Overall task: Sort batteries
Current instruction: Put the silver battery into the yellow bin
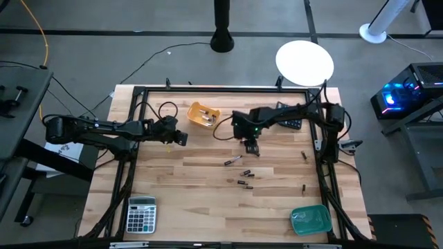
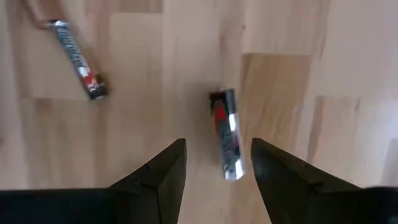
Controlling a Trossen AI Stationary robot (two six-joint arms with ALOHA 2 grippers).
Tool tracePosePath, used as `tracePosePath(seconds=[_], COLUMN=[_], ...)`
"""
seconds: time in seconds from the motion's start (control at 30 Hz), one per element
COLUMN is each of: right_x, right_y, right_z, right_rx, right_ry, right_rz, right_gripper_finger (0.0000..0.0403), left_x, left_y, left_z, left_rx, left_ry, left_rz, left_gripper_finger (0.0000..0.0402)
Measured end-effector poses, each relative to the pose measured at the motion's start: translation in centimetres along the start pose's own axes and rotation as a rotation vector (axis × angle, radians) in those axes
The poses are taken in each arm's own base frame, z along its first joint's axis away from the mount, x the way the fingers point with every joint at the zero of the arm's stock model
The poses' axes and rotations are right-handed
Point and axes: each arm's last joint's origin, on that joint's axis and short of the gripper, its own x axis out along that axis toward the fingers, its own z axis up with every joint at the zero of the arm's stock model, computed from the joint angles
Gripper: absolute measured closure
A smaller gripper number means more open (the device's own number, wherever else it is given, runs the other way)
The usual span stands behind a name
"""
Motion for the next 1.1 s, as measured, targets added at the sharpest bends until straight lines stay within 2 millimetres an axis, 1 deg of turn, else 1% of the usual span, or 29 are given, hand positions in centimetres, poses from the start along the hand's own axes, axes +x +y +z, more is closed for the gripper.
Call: tracePosePath(seconds=[0.13,0.2,0.23,0.3,0.4,0.43,0.47,0.5,0.57,0.73,0.87,0.93,1.0,1.1], right_x=[0.9,1.3,1.5,1.8,1.8,1.7,1.4,1.2,0.0,-5.7,-9.3,-9.8,-9.0,-7.7], right_y=[0.2,0.2,0.2,0.2,0.3,0.2,0.1,-0.1,-0.9,-3.3,-5.0,-5.8,-6.4,-7.0], right_z=[0.3,0.4,0.4,0.4,0.4,0.5,0.8,1.1,2.6,7.0,9.4,10.0,10.4,10.9], right_rx=[-0.017,-0.019,-0.019,-0.018,-0.024,-0.025,-0.024,-0.02,-0.009,0.02,0.083,0.13,0.173,0.237], right_ry=[0.001,0.016,0.02,0.026,0.021,0.019,0.013,0.006,-0.053,-0.322,-0.551,-0.615,-0.628,-0.631], right_rz=[-0.091,-0.116,-0.118,-0.101,-0.085,-0.086,-0.089,-0.096,-0.133,-0.226,-0.256,-0.236,-0.189,-0.149], right_gripper_finger=[0.0231,0.0242,0.0254,0.0289,0.0363,0.0378,0.0383,0.0381,0.0373,0.0383,0.0383,0.0381,0.0363,0.0318], left_x=[0.0,0.0,0.0,0.0,0.0,0.0,0.0,0.0,0.0,-0.1,-0.1,-0.1,-0.1,-0.2], left_y=[0.0,0.0,0.0,0.0,0.0,0.0,-0.1,-0.2,-0.4,-1.1,-1.1,-1.1,-1.1,-1.1], left_z=[0.0,0.0,0.0,0.0,0.1,0.1,0.1,0.2,0.4,0.8,0.8,0.8,0.8,0.8], left_rx=[0.0,0.0,0.0,-0.002,-0.01,-0.011,-0.012,-0.013,-0.005,0.042,0.043,0.055,0.064,0.079], left_ry=[-0.011,-0.013,-0.014,-0.017,-0.017,-0.02,-0.023,-0.027,-0.044,-0.092,-0.09,-0.088,-0.084,-0.078], left_rz=[0.01,0.011,0.011,0.013,0.012,0.009,0.003,-0.009,-0.041,-0.105,-0.108,-0.106,-0.109,-0.113], left_gripper_finger=[0.0402,0.0401,0.0401,0.0402,0.0402,0.0401,0.0402,0.0402,0.0401,0.0401,0.0401,0.0401,0.0401,0.0402])
